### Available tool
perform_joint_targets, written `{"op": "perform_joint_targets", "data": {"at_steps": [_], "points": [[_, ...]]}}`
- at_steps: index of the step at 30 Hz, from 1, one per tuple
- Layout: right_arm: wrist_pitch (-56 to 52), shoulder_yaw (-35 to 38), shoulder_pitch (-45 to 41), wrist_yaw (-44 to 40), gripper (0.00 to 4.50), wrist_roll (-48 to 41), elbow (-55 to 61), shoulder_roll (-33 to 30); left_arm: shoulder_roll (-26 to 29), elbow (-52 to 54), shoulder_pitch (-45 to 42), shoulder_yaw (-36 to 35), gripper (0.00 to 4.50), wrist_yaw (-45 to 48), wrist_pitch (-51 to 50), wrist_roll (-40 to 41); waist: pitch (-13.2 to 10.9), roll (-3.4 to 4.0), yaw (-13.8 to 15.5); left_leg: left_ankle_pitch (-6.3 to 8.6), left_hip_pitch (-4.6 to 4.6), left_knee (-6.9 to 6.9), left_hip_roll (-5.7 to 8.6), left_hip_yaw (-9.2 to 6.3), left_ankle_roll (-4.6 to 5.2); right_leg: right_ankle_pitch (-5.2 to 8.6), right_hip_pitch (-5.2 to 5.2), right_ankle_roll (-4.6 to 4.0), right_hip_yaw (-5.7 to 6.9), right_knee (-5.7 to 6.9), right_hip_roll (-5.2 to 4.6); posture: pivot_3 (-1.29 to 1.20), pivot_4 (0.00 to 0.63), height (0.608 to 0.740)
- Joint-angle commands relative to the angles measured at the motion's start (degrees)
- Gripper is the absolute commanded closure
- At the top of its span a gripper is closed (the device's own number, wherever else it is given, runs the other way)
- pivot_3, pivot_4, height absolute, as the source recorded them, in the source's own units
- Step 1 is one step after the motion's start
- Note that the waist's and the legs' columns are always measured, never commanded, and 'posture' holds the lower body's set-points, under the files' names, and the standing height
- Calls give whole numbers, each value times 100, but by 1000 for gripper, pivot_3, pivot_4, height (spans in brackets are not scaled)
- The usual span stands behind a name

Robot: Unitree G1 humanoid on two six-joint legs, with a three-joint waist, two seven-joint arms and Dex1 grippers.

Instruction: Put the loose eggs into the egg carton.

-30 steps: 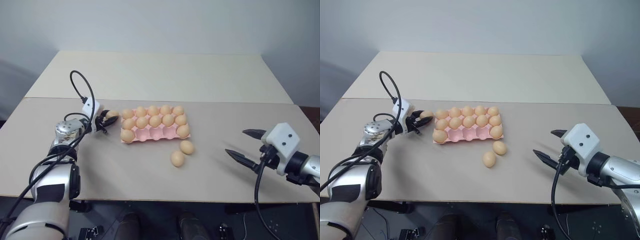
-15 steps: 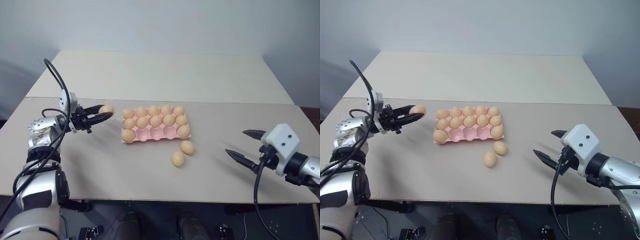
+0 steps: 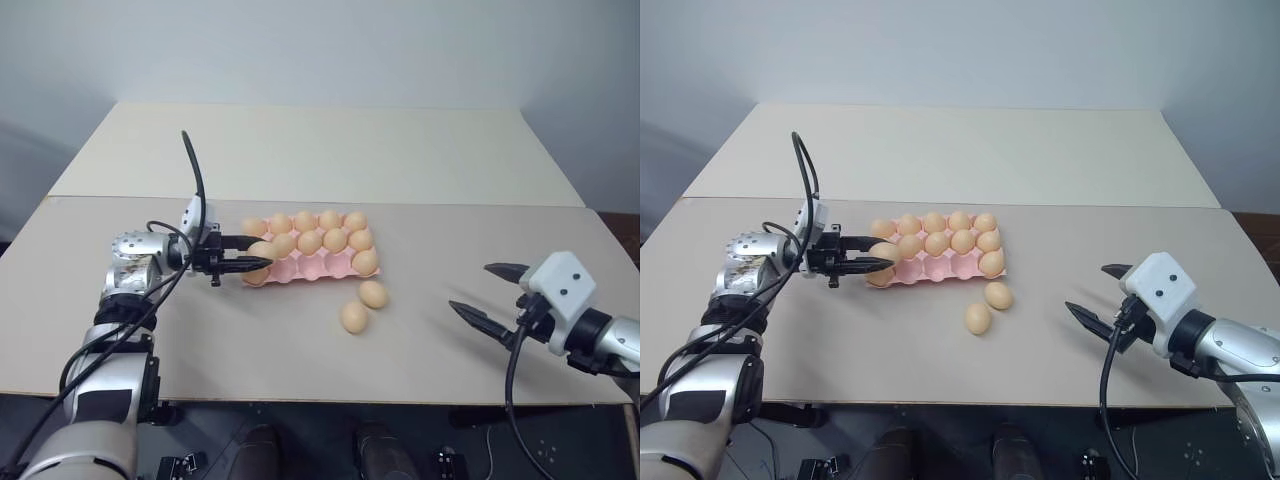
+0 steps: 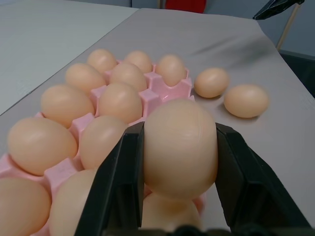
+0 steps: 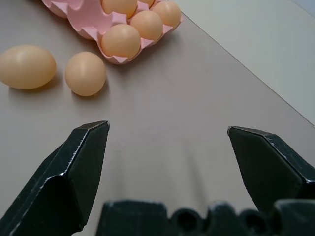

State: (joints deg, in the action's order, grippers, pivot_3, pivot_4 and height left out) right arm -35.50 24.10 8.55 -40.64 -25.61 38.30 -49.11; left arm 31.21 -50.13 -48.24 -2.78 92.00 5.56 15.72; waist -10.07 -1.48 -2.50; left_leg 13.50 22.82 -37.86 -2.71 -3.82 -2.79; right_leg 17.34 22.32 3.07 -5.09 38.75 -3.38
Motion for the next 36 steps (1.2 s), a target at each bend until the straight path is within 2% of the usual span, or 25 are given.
{"op": "perform_joint_targets", "data": {"at_steps": [1, 2, 3, 9, 16, 20, 26, 29, 32, 36], "points": [[17, 320, 44, 57, 0, -19, 218, 6, -48, -114, -230, 36, 2510, -6, 219, -66, 0, 0, 8, 0, 1, 0, 0, 0, 0, 0, 0, 0, 0, 0, 0, 0, 150, 740], [12, 326, 48, 62, 0, -23, 226, 6, -46, -166, -271, 75, 2163, 16, 181, -80, 0, 0, 9, 0, 1, 0, 0, 0, 0, 0, 0, 0, 0, -1, 0, 0, 150, 740], [8, 328, 53, 70, 0, -27, 238, 9, -21, -159, -280, 182, 2055, 39, 173, -2, 0, 0, 8, 0, 1, 0, 0, 0, 0, 0, 0, 0, 0, -1, 0, 0, 150, 740], [17, 326, 87, 93, 0, -19, 252, 39, 67, -113, -300, 368, 36, 50, 136, 197, 0, 0, 3, 0, 0, 0, 0, -1, 0, 0, 0, 0, 0, 0, 0, 0, 150, 740], [22, 282, 1, 62, 0, -39, 226, -7, 480, 77, -221, 182, 8, 50, 393, 329, 0, 0, -1, 0, 0, 0, 0, -2, 0, 0, 0, 0, 0, -1, 0, 0, 150, 740], [80, 331, -6, -136, 0, -78, 195, -123, 1124, 852, 130, 71, 8, 50, 99, 907, 0, 0, -22, 0, 1, 0, -1, -2, 0, 0, 1, 0, 0, 0, 1, 0, 150, 740], [187, 404, -63, -825, 0, -347, 62, -427, 2372, 2492, 1312, -173, 8, 50, -574, 1973, -2, 4, -12, 0, -4, 1, -5, -1, 0, 1, -2, 0, -1, 0, 0, 0, 150, 740], [279, 435, -60, -1229, 0, -436, -8, -609, 2766, 3183, 1958, -365, 8, 50, -742, 2222, -3, 5, 21, 0, -4, 1, -8, 0, 0, 1, -3, 0, 0, -3, 1, 0, 150, 740], [311, 381, -157, -1356, 0, -398, -116, -692, 2972, 3773, 2595, -750, 8, 50, -945, 2399, -3, 6, 42, 0, -1, 1, -8, 1, 0, 1, -5, 1, 3, -11, -2, 0, 150, 740], [331, 279, -282, -1419, 0, -371, -216, -718, 2935, 4219, 3051, -1152, 8, -43, -1143, 2401, -3, 6, 37, 0, -2, 1, -8, 3, 0, 1, -5, 0, 3, -13, -1, 0, 150, 740]]}}
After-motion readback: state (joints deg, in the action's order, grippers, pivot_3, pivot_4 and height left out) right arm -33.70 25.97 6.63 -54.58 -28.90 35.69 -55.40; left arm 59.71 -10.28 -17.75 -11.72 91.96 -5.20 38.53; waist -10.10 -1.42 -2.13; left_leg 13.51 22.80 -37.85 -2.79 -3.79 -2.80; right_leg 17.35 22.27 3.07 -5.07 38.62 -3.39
